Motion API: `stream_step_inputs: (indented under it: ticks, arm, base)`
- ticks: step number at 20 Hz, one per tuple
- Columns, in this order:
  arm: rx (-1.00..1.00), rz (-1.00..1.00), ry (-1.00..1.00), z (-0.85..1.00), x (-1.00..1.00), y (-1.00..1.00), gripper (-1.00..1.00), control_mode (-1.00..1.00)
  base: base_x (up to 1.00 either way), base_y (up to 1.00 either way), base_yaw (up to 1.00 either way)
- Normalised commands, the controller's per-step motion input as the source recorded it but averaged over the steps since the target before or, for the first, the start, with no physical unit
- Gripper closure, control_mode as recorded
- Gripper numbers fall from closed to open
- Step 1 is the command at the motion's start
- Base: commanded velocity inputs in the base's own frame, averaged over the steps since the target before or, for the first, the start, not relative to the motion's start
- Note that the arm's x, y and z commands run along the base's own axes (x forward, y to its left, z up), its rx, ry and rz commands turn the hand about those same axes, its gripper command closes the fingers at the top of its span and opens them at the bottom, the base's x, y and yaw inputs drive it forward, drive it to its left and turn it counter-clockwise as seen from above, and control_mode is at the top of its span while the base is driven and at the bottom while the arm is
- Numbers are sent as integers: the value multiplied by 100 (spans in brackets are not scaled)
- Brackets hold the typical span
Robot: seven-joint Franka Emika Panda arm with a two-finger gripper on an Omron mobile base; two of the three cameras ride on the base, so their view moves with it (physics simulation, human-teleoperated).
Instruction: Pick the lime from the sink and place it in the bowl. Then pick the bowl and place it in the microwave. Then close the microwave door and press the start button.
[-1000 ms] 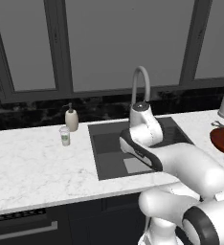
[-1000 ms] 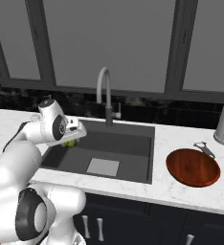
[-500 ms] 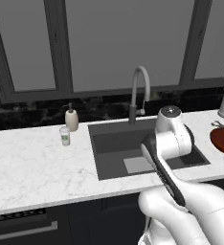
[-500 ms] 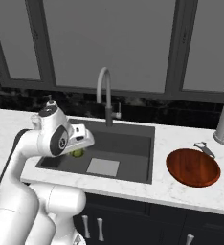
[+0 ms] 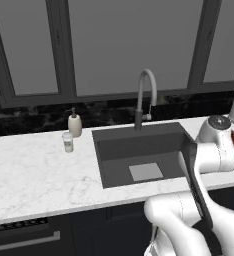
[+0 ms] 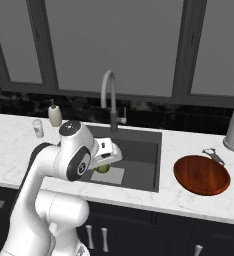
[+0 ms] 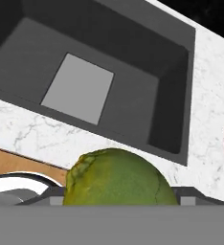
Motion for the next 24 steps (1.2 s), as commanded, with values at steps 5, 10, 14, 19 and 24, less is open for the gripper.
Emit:
stream_step_inputs:
  ticks: [5, 10, 14, 19, 24]
  arm:
    - [0, -9, 1, 78, 1, -63, 100, -100]
    - [0, -12, 1, 45, 2, -84, 100, -100]
    - [3, -11, 7, 5, 21, -95, 100, -100]
    - [2, -13, 14, -28, 41, -98, 100, -100]
    - [0, -11, 15, -39, 75, -75, 100, -100]
  base:
    - [0, 0, 0]
    - [0, 0, 0]
    - [0, 0, 0]
    - [0, 0, 0]
    - [0, 0, 0]
